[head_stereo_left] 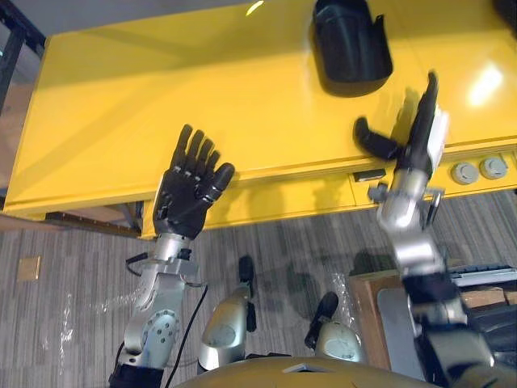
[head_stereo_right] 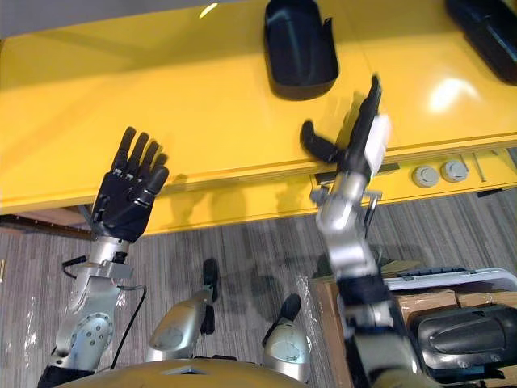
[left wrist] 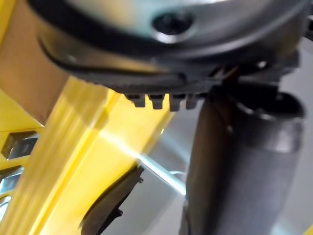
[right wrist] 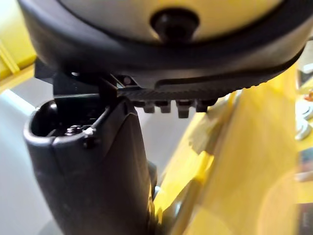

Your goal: Walk over and take three plastic housings, then place them on the shelf

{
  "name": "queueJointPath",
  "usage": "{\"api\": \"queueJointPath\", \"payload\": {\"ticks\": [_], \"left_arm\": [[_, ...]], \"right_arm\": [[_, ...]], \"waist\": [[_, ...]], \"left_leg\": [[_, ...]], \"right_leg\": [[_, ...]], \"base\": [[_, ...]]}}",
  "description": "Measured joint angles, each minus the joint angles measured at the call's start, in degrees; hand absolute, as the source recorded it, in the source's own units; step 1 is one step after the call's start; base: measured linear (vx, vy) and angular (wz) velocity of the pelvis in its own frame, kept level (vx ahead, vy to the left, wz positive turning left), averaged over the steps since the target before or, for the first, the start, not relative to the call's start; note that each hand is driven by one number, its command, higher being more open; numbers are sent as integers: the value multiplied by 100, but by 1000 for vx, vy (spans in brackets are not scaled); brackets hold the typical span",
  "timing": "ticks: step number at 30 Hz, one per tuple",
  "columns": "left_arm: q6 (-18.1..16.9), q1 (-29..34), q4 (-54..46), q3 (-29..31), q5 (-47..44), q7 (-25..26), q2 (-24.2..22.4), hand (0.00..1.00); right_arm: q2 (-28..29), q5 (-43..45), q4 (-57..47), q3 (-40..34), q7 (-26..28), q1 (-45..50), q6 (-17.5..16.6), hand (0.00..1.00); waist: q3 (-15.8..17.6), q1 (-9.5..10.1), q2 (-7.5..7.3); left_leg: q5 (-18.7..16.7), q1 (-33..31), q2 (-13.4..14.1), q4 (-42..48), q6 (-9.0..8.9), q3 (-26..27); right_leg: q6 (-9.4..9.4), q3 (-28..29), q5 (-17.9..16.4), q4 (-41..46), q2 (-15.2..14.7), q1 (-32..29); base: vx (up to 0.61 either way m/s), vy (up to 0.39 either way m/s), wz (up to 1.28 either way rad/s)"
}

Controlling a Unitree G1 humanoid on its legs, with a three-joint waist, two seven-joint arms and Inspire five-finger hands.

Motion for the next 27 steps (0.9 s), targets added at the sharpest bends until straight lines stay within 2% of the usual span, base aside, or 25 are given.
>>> {"api": "queueJointPath", "payload": {"ticks": [2,3,7,10,12,16,17,19,21,22,23,25,27], "left_arm": [[-2,201,-203,64,8,-7,-75,100],[-12,251,-312,62,21,-87,-106,100],[-60,250,-548,63,27,-334,-128,100],[-125,231,-609,34,35,-580,-139,100],[-132,232,-611,-53,37,-679,-138,100],[-129,224,-606,-449,36,-838,-130,100],[-125,199,-604,-663,40,-925,-103,100],[-132,99,-509,-944,321,-887,-4,100],[-134,-109,-289,-1180,733,-721,153,100],[-133,-256,-119,-1299,854,-586,267,100],[-133,-331,-34,-1319,860,-532,307,100],[-134,-624,233,-1301,817,-227,342,100],[-134,-832,371,-1316,820,-21,339,100]], "right_arm": [[223,1,-446,-20,133,622,-43,100],[405,19,-685,-104,240,1114,-122,100],[601,46,-928,-247,253,1506,-196,100],[627,312,-931,-240,213,1644,-241,100],[721,554,-930,-237,202,1728,-241,100],[1088,1085,-930,-253,198,2190,-345,100],[1139,1351,-930,-263,279,2432,-403,100],[1204,1530,-930,-418,501,2787,-445,100],[1226,2010,-930,-695,750,3166,-603,100],[1223,2385,-931,-917,898,3394,-749,100],[1224,2528,-931,-1028,953,3521,-834,100],[1239,2796,-949,-1479,1141,3905,-1156,100],[1243,2793,-989,-1790,1179,4184,-1283,100]], "waist": [[-154,-106,-77],[-366,-162,-160],[-599,-330,-269],[-767,-402,-292],[-825,-383,-284],[-1014,-499,-282],[-1067,-665,-307],[-1164,-867,-321],[-1310,-1070,-313],[-1418,-1237,-303],[-1447,-1323,-295],[-1493,-1648,-274],[-1496,-1845,-269]], "left_leg": [[-58,67,5,-1,-28,67],[-108,126,31,-1,-56,125],[-172,285,75,-2,-76,261],[-209,380,128,-2,-104,438],[-263,485,165,-3,-119,605],[-399,680,262,-2,-198,1185],[-456,779,296,0,-232,1468],[-559,949,347,2,-300,1912],[-640,1107,405,17,-345,2351],[-699,1193,443,23,-412,2647],[-724,1245,464,25,-442,2802],[-817,1430,557,27,-567,3347],[-876,1575,619,28,-658,3664]], "right_leg": [[-27,18,-38,-59,19,50],[-26,115,-46,-80,43,59],[-19,258,-50,-92,69,129],[-36,423,-58,-92,109,86],[-67,594,-78,-93,132,80],[-71,1201,-65,-52,193,-153],[-82,1477,-32,-50,232,-249],[-86,1931,7,-56,313,-378],[-102,2389,68,-70,423,-523],[-76,2684,156,-115,513,-614],[-84,2824,201,-156,559,-626],[-88,3322,342,-288,752,-704],[-88,3602,396,-373,886,-709]], "base": [[71,-24,-22],[66,-28,-24],[41,-16,-22],[-16,2,-25],[-29,3,-47],[-15,6,-79],[17,4,-89],[38,5,-127],[74,-7,-135],[86,-21,-111],[113,-38,-133],[93,-61,-120],[34,-77,-95]]}}
